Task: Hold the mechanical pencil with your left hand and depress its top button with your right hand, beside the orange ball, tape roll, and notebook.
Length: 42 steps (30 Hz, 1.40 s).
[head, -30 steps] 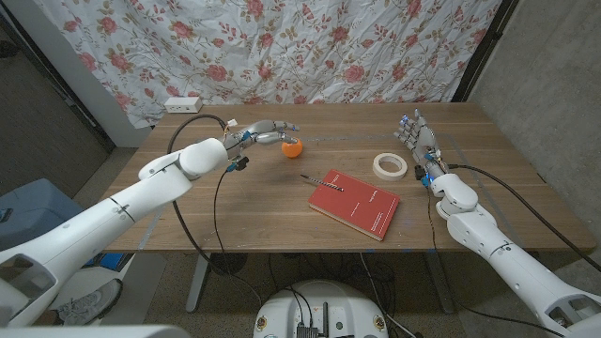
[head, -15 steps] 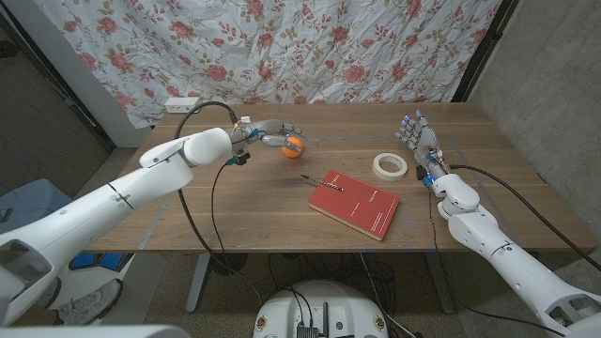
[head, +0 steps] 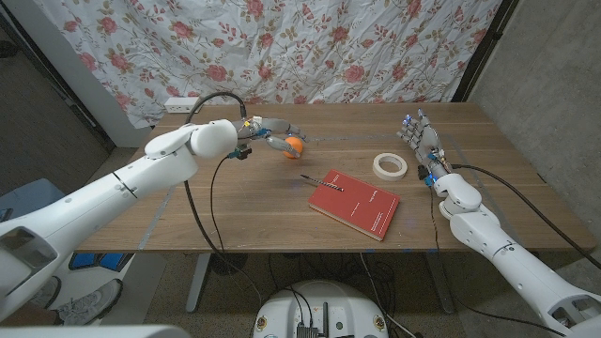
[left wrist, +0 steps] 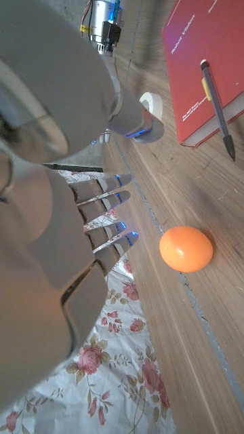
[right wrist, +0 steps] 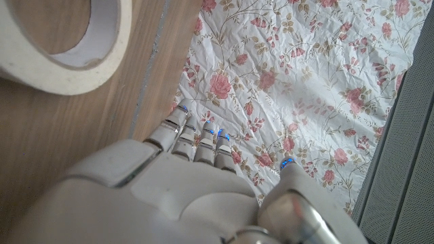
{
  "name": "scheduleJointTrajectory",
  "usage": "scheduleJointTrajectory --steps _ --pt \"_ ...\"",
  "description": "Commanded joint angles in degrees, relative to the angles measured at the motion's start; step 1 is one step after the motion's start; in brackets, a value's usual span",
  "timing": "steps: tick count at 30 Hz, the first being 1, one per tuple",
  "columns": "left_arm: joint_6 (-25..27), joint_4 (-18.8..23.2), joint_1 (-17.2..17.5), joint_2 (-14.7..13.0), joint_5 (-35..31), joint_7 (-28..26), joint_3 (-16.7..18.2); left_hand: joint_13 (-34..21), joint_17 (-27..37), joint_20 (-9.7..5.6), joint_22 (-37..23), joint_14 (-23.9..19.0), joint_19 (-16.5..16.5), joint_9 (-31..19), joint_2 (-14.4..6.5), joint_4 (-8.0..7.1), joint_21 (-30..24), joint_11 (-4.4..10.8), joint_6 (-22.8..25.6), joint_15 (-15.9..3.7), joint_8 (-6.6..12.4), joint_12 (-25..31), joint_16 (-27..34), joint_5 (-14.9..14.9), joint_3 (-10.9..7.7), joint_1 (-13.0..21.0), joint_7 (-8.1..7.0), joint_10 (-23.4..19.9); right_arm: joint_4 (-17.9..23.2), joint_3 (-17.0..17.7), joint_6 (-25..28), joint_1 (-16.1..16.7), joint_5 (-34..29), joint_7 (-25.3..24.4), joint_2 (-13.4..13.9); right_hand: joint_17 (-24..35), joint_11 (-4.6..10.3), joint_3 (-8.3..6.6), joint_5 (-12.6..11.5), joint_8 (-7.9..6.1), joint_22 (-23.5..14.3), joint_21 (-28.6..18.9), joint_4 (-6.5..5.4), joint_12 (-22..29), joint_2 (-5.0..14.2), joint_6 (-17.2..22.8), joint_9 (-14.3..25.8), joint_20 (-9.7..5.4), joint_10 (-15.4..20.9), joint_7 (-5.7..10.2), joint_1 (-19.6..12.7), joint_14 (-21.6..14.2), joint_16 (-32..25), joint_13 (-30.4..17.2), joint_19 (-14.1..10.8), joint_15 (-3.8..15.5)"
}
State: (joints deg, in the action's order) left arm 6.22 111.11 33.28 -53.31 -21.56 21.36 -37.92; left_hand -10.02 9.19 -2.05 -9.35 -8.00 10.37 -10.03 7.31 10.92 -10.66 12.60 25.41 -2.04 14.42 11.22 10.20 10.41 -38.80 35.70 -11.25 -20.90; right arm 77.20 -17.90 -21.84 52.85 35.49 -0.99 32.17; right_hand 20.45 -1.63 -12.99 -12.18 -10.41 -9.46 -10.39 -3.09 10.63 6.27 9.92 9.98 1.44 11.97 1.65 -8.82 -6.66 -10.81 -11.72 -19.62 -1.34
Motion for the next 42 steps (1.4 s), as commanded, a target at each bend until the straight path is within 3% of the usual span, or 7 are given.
scheduleJointTrajectory --steps 1,13,42 --pt "0.8 2.53 -1.42 0.76 -8.82 4.73 -1.88 -0.04 0.29 -5.59 -0.11 -0.35 0.38 -0.07 0.78 -0.09 0.23 -0.05 0.71 -9.61 0.11 -0.27 -0.05 -0.21 0.88 1.91 -0.37 -0.94 0.2 0.18 0.55 0.0 0.26 0.15 0.37 0.06 -0.24 -0.43 -0.07 -0.32 -0.16 -0.23 0.03 0.44 -0.18 0.3 0.19 -0.18 0.21 -0.21 0.49 0.03 -0.38 0.06 0.08 -0.24" --pt "1.37 3.71 -2.89 2.44 -17.52 10.99 -4.39 -0.03 0.29 -6.26 -0.17 0.06 -0.64 -0.08 1.3 -0.32 0.42 -0.05 0.54 -9.59 -0.4 -0.51 -0.15 -0.36 2.05 3.62 -0.64 -1.19 0.0 0.22 0.77 -0.07 0.49 0.42 0.46 -0.21 -0.27 -0.53 -0.07 -0.32 -0.17 -0.25 0.07 0.45 -0.15 0.28 0.18 -0.09 0.15 -0.22 0.61 0.16 -0.39 0.17 0.13 -0.42" --pt "2.16 1.62 -1.57 9.05 -30.38 12.67 -7.35 0.0 0.25 -6.17 -0.16 -1.53 -1.06 -0.1 1.47 -0.37 0.26 -0.02 1.84 -9.06 -0.67 -0.37 0.19 -0.49 3.74 7.53 -0.65 -3.53 -0.85 0.86 1.12 0.07 1.81 2.2 1.42 -0.89 -0.16 -0.78 -0.06 -0.32 -0.18 -0.31 0.1 0.49 -0.1 0.27 0.18 0.4 0.07 -0.13 1.08 0.12 -0.57 0.38 0.18 -1.19"
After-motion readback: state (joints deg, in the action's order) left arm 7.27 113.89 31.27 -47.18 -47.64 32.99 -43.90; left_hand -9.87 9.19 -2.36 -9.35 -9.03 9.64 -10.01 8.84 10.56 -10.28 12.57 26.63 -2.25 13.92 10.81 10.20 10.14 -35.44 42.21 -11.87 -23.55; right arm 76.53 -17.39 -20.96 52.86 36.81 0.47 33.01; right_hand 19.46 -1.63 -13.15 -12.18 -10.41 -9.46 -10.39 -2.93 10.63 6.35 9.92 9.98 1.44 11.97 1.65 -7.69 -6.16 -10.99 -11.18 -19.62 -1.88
